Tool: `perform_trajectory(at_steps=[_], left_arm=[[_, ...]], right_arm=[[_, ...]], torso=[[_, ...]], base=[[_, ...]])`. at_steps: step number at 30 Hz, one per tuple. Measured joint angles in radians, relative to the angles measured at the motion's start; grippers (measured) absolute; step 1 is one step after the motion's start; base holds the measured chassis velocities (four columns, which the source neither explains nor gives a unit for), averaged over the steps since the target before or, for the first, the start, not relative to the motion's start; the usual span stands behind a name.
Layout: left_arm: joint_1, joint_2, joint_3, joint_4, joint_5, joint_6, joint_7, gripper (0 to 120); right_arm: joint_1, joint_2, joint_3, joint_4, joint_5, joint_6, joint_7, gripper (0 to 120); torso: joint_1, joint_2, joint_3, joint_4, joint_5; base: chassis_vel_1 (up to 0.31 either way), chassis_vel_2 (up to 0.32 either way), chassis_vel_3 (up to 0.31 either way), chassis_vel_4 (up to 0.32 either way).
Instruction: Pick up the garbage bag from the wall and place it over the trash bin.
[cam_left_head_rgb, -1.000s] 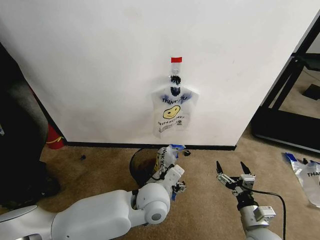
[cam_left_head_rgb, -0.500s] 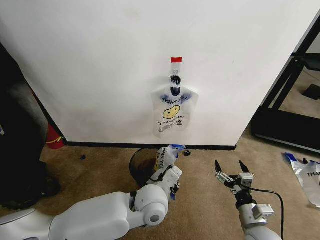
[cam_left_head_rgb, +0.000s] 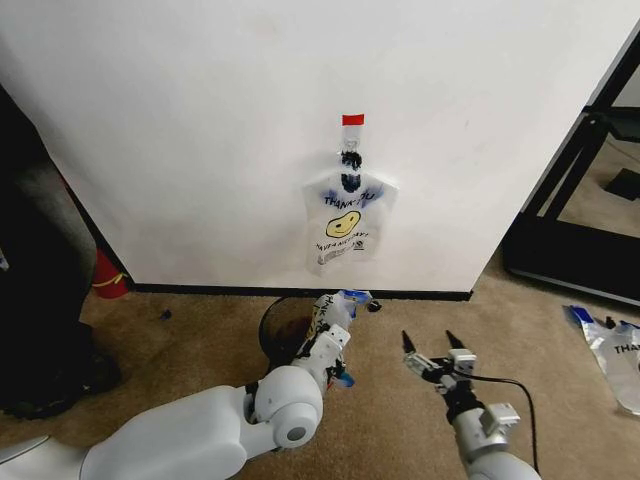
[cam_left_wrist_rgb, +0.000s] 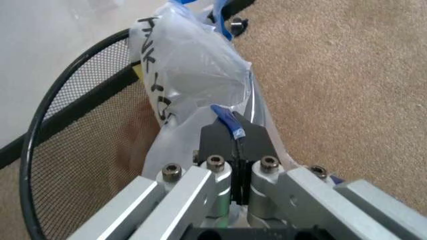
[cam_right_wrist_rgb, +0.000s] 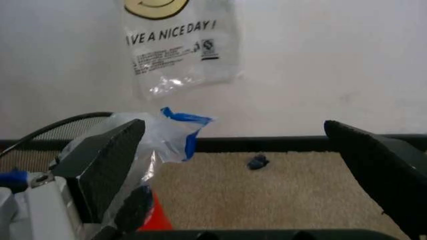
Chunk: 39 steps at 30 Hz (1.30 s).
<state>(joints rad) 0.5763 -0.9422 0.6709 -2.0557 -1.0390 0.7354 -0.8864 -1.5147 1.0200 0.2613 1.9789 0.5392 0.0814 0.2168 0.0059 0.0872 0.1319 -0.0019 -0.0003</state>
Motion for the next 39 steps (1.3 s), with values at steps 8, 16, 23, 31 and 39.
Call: perform_trajectory(at_steps=[8,16,23,31,39], left_arm=[[-0.070,-0.051,0.105,0.035,0.013,-0.023,0.028,0],[-0.057,-0.045,0.085,0.035,0.022,-0.029,0.027,0],[-0.060,-0.025,0.061,0.021,0.020,-0.030,0.025,0],[-0.045,-0.016,0.054,0.011,0.021,-0.032,0.022,0],[-0.042,-0.011,0.041,0.006,0.021,-0.035,0.020,0]], right_arm=[[0.043,-0.014,-0.030,-0.066,-0.006,-0.039,-0.031,100],[0.103,-0.008,-0.115,-0.095,-0.001,-0.068,-0.035,100],[0.174,-0.002,-0.185,-0.136,0.024,-0.097,-0.028,100],[0.236,0.005,-0.230,-0.171,0.066,-0.112,-0.022,100],[0.279,-0.004,-0.261,-0.179,0.097,-0.133,-0.026,100]], torso=[[0.000,0.000,0.000,-0.0015,0.0005],[0.000,0.000,0.000,-0.0001,0.0001],[0.000,0.000,0.000,-0.0002,0.0002],[0.000,0.000,0.000,-0.0003,0.0002],[0.000,0.000,0.000,-0.0004,0.0002]], base=[[0.000,0.000,0.000,0.000],[0.000,0.000,0.000,0.000],[0.000,0.000,0.000,0.000],[0.000,0.000,0.000,0.000],[0.000,0.000,0.000,0.000]])
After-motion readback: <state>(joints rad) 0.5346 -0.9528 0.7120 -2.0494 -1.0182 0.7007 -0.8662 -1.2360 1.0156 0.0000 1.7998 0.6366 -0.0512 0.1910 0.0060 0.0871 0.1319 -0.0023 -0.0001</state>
